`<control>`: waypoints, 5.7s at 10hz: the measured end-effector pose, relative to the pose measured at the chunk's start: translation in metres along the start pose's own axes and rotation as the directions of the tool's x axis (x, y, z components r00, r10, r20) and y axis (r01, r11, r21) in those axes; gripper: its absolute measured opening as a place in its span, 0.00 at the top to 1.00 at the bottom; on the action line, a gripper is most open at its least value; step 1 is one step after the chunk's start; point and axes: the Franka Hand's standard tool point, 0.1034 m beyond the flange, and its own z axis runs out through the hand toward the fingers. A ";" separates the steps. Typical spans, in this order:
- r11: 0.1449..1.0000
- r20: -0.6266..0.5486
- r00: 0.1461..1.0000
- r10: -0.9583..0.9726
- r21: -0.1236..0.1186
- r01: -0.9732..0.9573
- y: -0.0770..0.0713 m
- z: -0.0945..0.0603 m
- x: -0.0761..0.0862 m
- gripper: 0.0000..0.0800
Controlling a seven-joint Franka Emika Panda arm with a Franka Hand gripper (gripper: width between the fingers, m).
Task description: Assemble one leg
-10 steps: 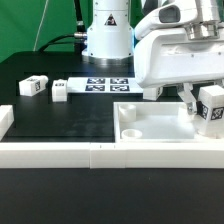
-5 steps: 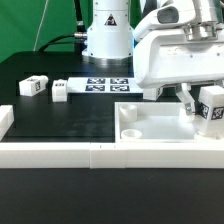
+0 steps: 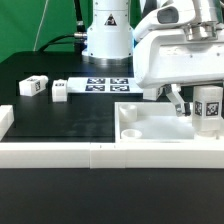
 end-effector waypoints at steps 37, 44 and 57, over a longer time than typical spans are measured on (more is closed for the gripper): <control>0.571 0.327 0.483 0.812 -0.276 -0.773 -0.002 -0.012 0.011 0.22; 0.984 0.426 0.889 0.169 -0.028 -0.173 -0.010 -0.012 0.013 0.19; 0.898 0.383 0.813 0.439 -0.143 -0.417 -0.003 -0.010 0.009 0.64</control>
Offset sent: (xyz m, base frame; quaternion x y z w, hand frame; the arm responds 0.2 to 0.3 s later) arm -0.0140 -0.0051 0.0270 -0.0091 -0.0257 0.0011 0.9996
